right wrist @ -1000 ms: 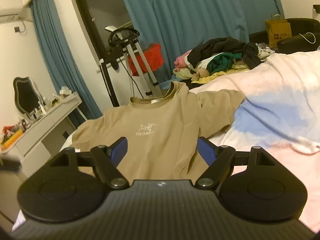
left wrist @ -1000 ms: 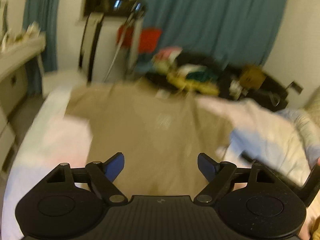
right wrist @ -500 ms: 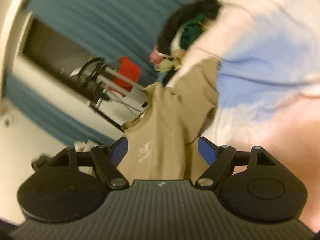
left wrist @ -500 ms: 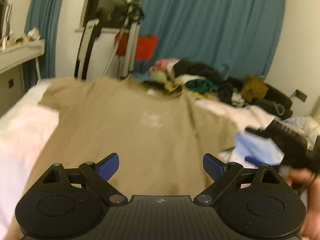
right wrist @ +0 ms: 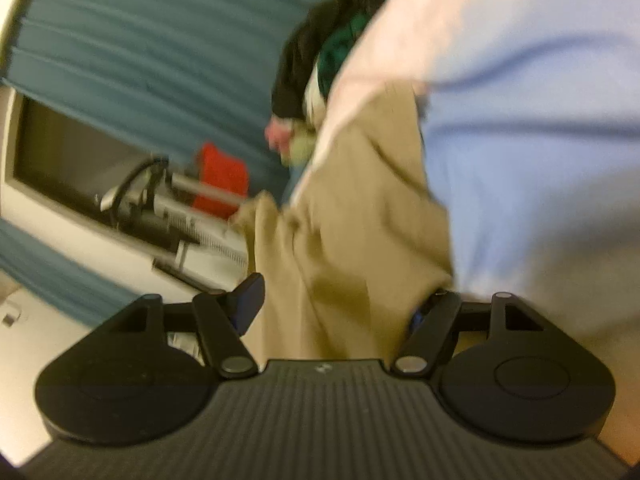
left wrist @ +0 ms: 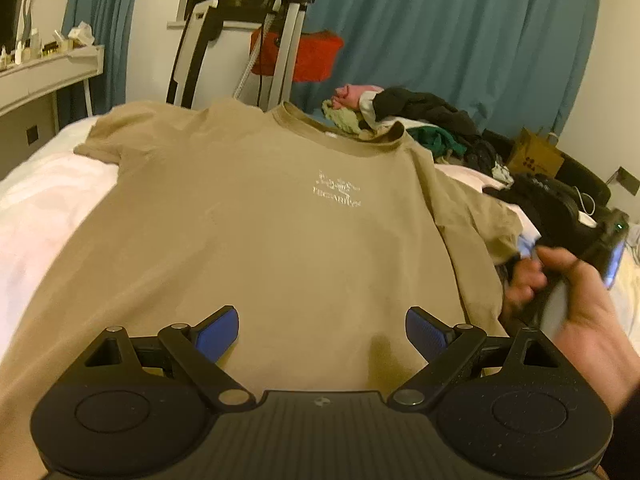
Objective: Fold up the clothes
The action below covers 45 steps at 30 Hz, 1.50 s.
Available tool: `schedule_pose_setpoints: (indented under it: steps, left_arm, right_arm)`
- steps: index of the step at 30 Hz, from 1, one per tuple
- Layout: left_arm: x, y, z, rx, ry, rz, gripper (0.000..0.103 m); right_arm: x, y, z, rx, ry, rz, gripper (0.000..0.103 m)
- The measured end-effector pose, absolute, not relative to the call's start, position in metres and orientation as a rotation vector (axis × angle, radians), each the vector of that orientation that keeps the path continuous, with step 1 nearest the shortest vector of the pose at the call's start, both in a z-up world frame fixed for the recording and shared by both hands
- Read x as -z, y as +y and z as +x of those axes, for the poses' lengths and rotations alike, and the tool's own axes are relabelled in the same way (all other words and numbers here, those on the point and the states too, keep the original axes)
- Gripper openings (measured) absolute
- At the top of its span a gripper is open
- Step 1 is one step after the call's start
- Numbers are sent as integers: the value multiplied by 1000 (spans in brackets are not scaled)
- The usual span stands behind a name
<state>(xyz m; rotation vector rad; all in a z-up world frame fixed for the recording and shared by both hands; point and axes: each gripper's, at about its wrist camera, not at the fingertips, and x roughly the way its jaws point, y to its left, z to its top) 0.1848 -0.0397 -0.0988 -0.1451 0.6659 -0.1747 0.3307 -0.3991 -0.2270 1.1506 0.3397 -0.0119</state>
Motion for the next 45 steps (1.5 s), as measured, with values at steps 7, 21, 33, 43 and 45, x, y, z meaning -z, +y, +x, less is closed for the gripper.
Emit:
schedule_pose_setpoints:
  steps: [7,21,33,43,45]
  left_arm:
    - [114,-43,199,127,676,-75,92]
    - [124,-48,206,108,687,-1,92]
    - [109,-48,190,172,691,-21,92]
    - [87,-69,123,447,754,-80,89]
    - [90,-77,112,523,800,-119,85]
  right_arm:
    - [235,-410,367,73,280,1113,45]
    - [196,-488,405,163,405,722,11]
    - [123,-446,289,110,406,641,78]
    - [64,-380,97,5,373,629,79]
    - [65,-374,76,-3,381,629,79]
